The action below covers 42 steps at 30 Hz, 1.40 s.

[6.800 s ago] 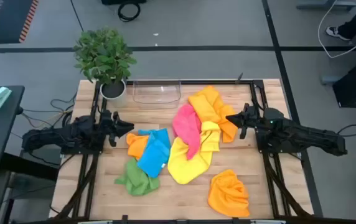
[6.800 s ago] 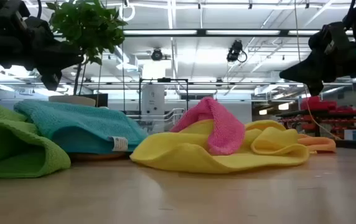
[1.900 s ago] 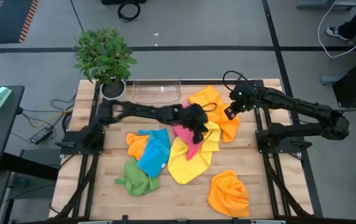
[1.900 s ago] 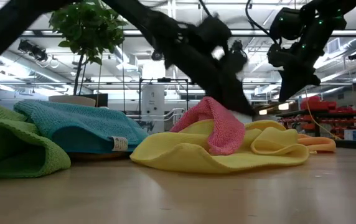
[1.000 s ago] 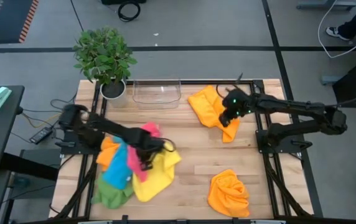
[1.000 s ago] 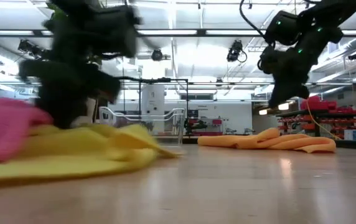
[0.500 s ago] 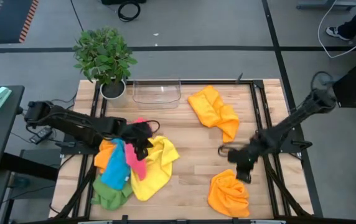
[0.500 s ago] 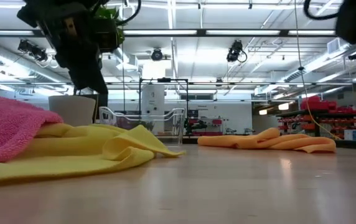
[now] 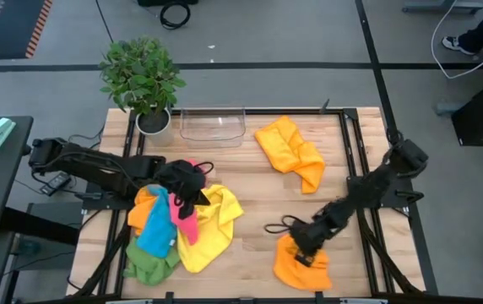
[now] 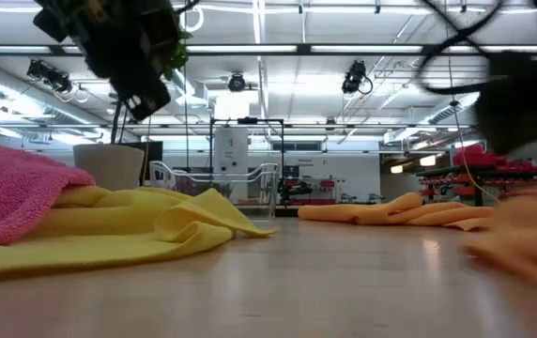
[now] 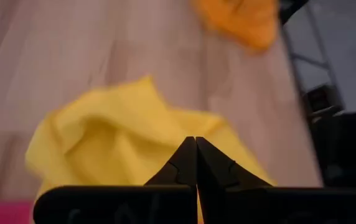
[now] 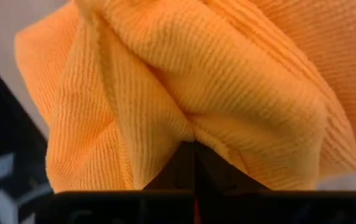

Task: Fold microfiber towels
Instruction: Adjust the bottom right orange microfiber cloth, then fold the top right orange microfiber cloth

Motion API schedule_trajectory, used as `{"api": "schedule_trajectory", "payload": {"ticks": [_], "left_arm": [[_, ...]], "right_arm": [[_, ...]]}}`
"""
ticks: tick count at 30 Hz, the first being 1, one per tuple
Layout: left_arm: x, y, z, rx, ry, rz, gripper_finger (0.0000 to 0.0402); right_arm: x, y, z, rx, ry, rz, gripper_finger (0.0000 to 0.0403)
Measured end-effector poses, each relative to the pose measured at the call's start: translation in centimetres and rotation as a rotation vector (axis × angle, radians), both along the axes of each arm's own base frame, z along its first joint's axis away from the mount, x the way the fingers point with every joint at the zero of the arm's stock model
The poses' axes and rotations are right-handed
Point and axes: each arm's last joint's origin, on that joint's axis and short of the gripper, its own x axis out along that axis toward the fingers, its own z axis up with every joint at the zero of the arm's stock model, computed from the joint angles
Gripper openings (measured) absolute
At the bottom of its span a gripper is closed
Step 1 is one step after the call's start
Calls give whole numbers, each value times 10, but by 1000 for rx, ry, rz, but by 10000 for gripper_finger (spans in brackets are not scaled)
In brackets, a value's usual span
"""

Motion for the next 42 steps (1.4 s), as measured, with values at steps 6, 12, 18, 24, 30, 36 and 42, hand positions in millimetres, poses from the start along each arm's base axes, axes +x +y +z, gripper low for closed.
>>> {"api": "schedule_trajectory", "payload": {"ticks": [6,12,18,24,30,36,42], "left_arm": [[-20,2,28,25,-130,8,4],[-45,8,51,79,-237,118,8],[-58,10,56,102,-238,140,8],[-54,10,57,146,-266,131,6],[-41,13,54,167,-292,146,15],[-20,20,51,142,-344,204,12],[7,22,35,85,-337,246,6]], "right_arm": [[73,-36,6,-92,-160,35,3],[146,-69,8,-147,-292,104,3],[192,-81,21,-94,-404,214,3],[180,-103,56,-52,-333,324,3],[134,-132,105,-109,-233,290,32],[64,-169,135,-245,-190,88,85],[-12,-195,123,-314,-198,-123,120]]}}
